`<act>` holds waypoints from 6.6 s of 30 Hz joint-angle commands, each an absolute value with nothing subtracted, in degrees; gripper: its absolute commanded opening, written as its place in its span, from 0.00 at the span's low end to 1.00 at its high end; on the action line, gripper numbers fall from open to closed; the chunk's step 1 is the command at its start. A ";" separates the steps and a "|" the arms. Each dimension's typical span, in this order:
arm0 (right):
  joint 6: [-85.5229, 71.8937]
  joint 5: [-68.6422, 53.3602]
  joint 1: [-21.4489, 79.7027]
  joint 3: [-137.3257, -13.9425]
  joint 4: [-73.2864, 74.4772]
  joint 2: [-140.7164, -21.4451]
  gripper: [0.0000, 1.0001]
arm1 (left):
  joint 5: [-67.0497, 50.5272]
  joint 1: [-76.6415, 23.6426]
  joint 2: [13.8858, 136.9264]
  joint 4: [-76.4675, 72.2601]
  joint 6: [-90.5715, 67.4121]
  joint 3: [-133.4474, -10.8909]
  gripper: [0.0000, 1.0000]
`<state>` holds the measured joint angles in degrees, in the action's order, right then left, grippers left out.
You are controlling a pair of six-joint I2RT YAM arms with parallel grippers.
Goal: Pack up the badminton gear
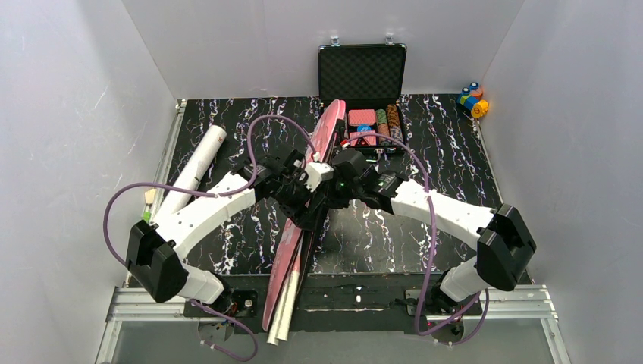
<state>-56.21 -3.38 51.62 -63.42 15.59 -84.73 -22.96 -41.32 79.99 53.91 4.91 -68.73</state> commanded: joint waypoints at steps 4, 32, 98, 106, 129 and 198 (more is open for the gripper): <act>-60.09 2.76 54.91 -70.42 16.36 -83.65 0.01 | -28.34 -41.54 79.53 54.41 4.35 -72.92 0.65; -72.92 1.96 54.94 -74.49 20.85 -85.53 0.01 | -23.16 -46.58 71.52 50.62 1.90 -64.98 0.62; -69.14 -15.03 27.18 -62.00 -4.69 -79.78 0.69 | -13.54 -47.11 69.30 57.32 13.77 -65.93 0.00; -68.80 -17.36 27.03 -60.03 -5.93 -79.13 0.54 | -13.56 -47.11 69.96 57.55 14.14 -67.19 0.00; -68.99 -18.99 27.07 -57.19 -7.11 -78.63 0.01 | -13.56 -47.11 70.24 57.79 14.15 -68.34 0.00; -72.19 -25.99 22.18 -50.89 -18.66 -79.19 0.53 | -15.38 -46.94 70.97 58.87 14.95 -69.89 0.00</act>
